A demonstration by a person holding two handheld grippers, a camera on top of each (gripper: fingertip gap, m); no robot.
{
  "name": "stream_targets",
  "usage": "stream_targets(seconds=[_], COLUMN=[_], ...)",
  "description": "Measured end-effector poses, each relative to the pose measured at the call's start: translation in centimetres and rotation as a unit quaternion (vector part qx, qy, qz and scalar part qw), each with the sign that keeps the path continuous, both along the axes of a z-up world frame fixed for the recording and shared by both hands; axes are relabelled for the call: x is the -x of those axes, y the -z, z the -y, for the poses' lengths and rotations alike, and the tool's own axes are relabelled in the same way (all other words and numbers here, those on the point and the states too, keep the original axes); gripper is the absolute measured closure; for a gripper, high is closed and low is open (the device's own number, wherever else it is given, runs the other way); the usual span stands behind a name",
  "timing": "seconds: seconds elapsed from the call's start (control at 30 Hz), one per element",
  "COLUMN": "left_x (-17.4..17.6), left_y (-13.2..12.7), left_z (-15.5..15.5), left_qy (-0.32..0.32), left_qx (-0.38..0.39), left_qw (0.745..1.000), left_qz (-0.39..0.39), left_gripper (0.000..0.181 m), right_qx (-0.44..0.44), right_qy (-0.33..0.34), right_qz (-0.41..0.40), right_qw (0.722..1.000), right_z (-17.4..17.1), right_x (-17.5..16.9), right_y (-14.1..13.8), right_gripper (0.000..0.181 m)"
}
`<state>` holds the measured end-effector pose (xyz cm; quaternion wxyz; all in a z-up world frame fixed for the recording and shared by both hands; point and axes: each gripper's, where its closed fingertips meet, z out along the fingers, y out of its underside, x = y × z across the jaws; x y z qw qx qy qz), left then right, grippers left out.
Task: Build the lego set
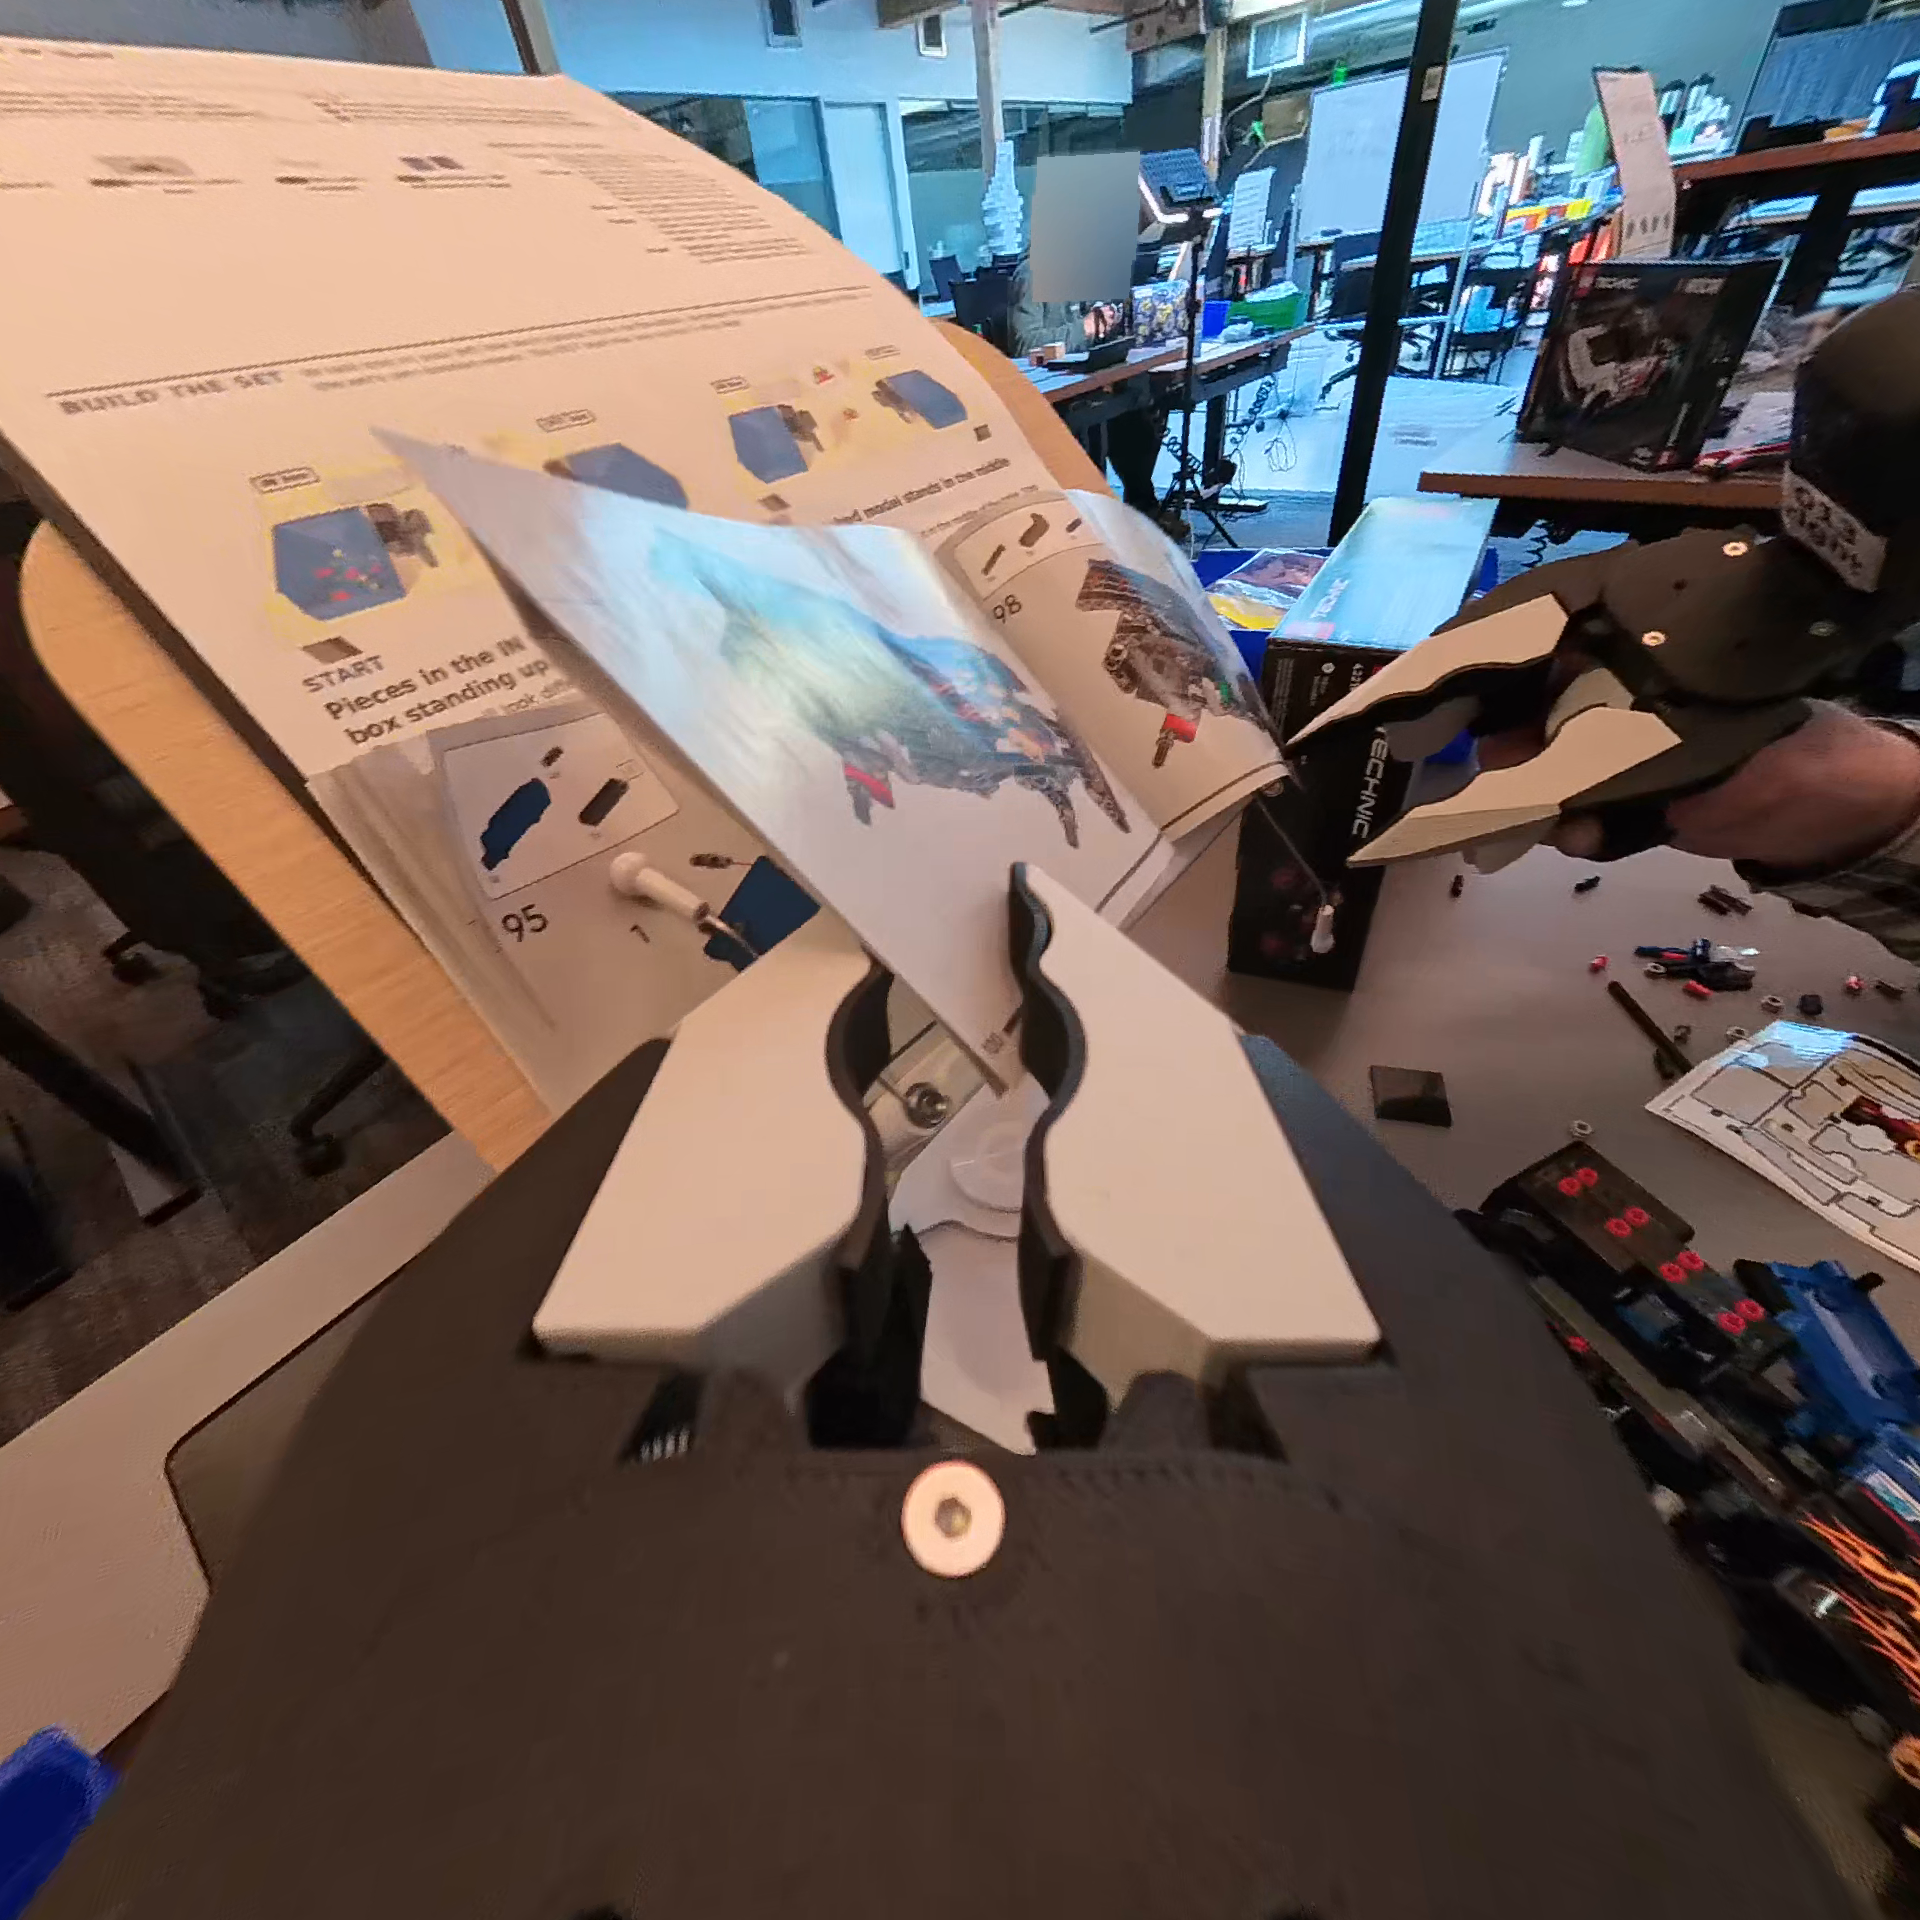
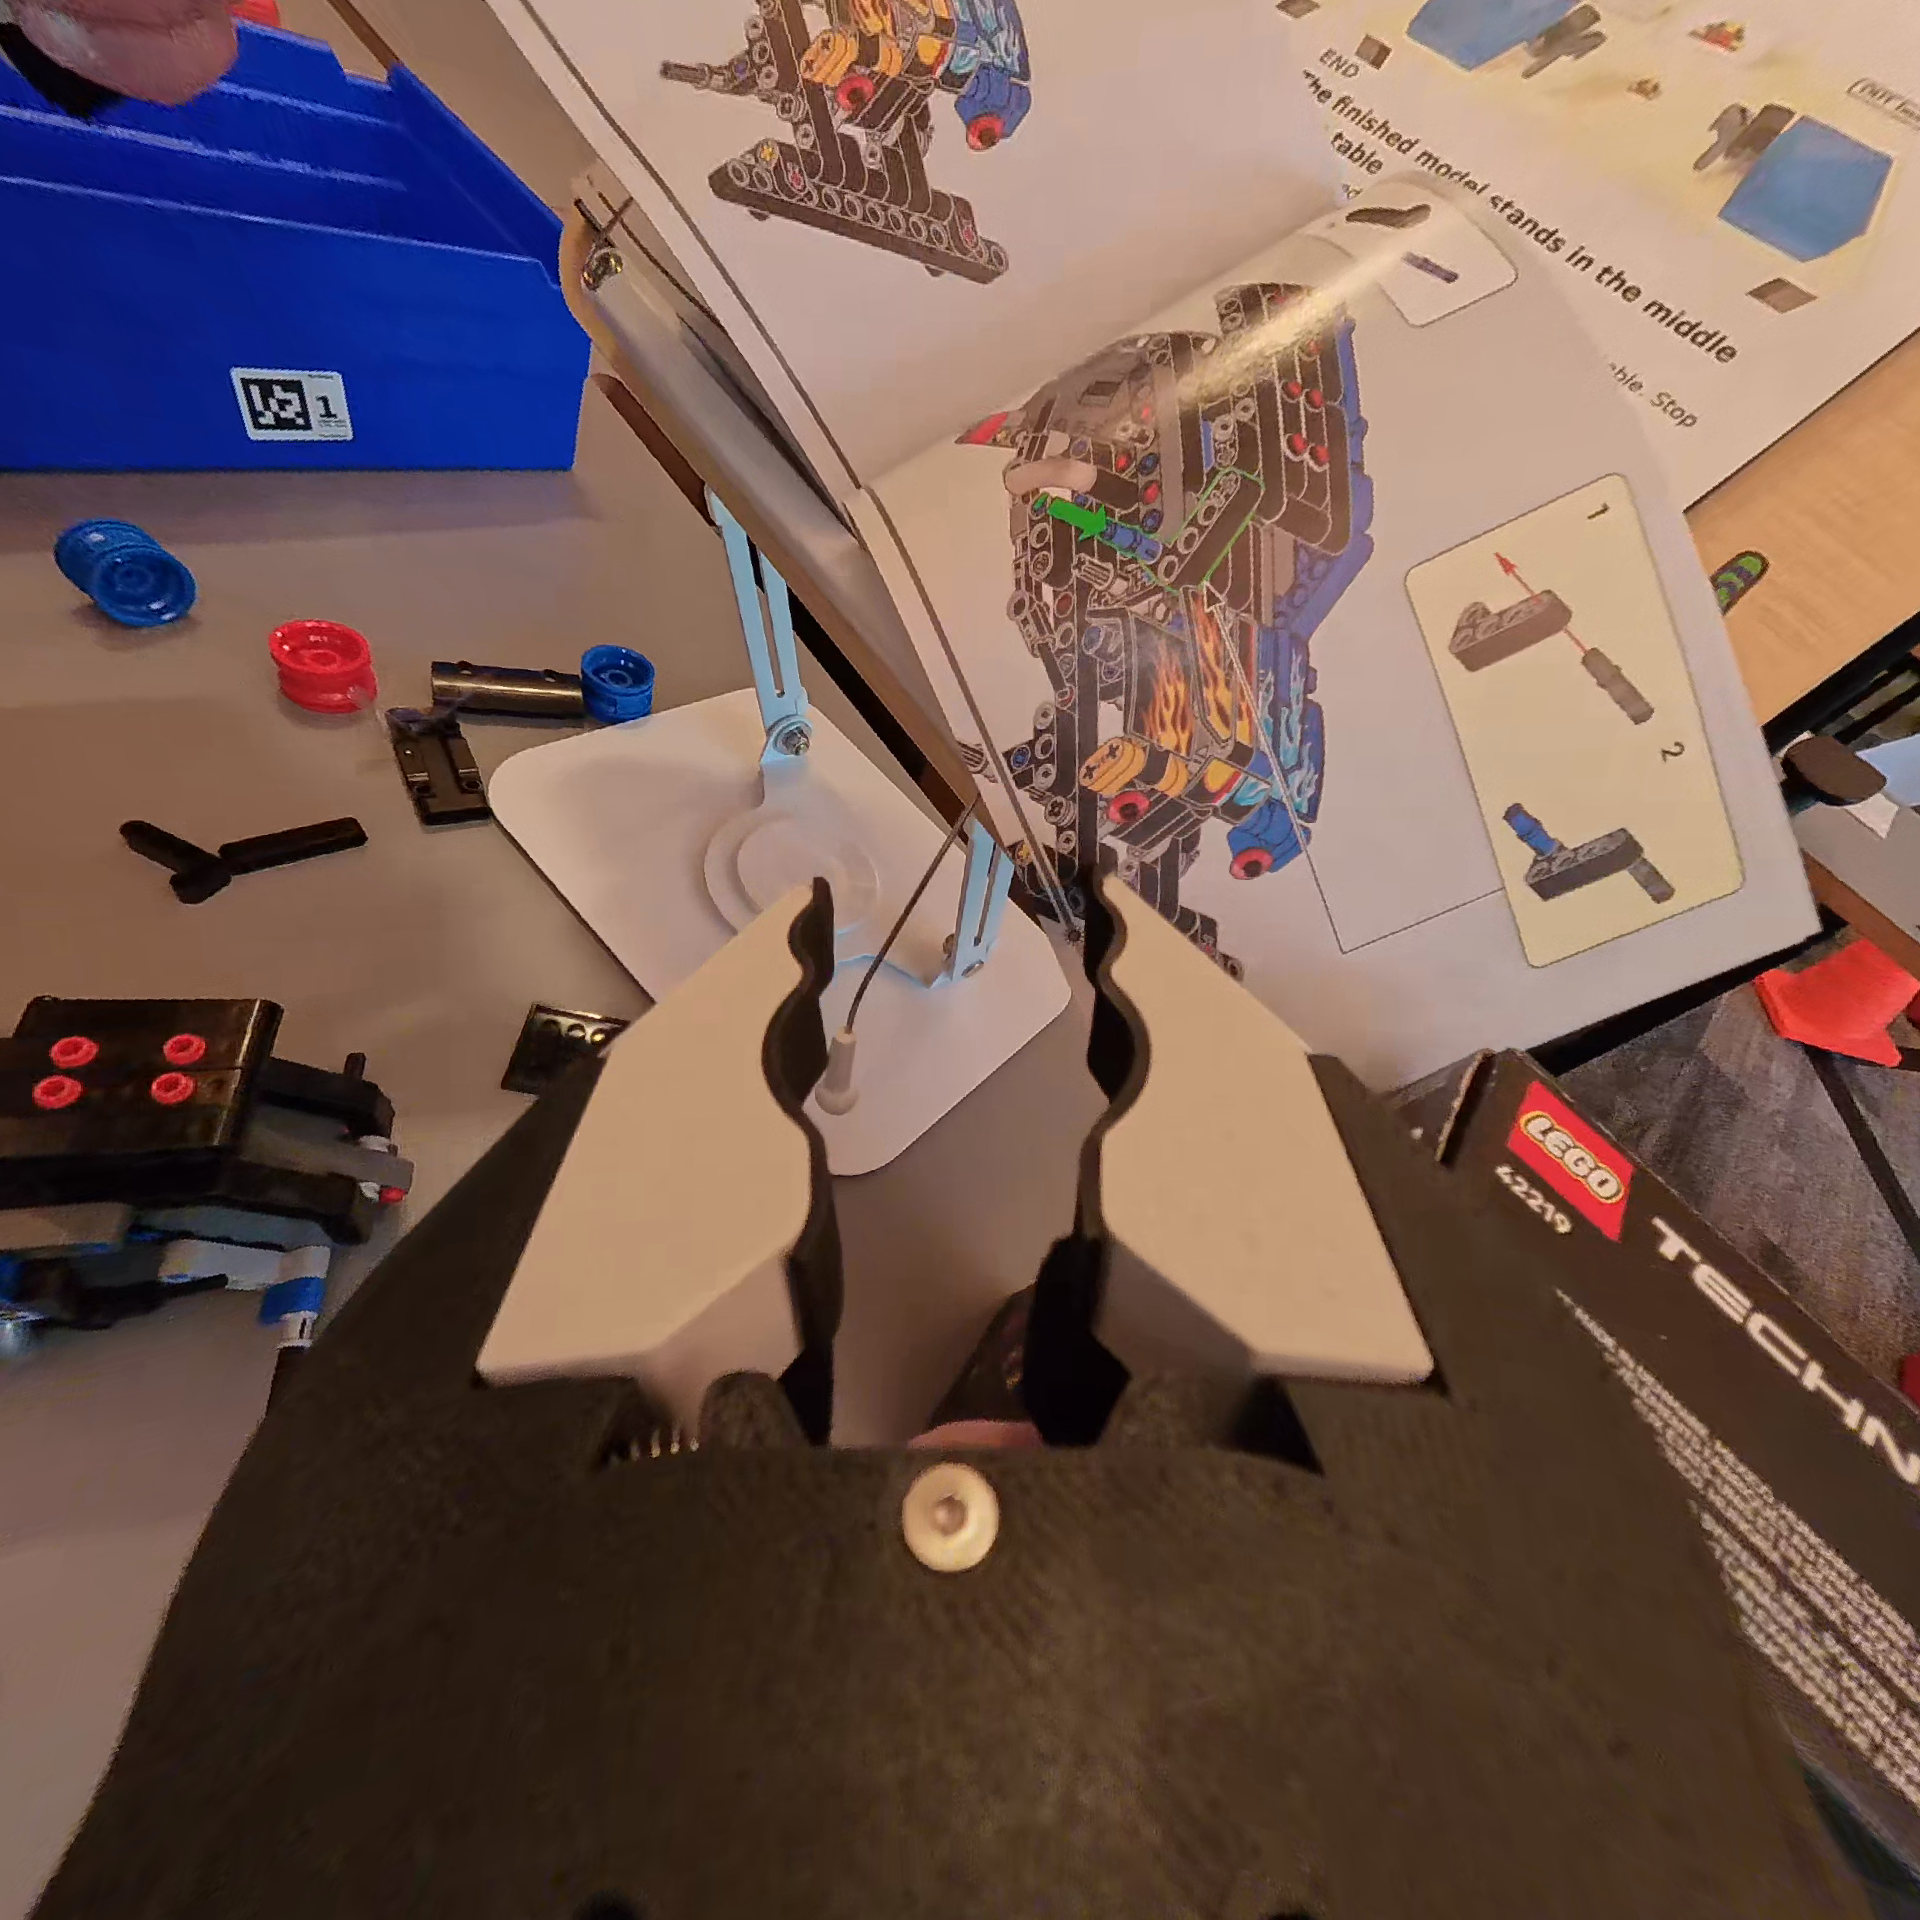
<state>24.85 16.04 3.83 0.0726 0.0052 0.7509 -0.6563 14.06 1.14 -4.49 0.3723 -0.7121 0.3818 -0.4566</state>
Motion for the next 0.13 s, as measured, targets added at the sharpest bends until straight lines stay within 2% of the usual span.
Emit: stream_targets(seconds=[0.13], left_x=[-0.85], left_y=[0.16], left_z=[-0.37], left_qy=[-0.017], left_qx=[-0.001], left_qw=[1.000], left_qz=[-0.003], left_gripper=[0.172], right_qx=[0.007], right_qy=[0.005], right_qz=[0.000], right_qw=[1.000], right_z=[0.14], right_x=[-0.02], right_y=[0.16], right_gripper=[0.134])
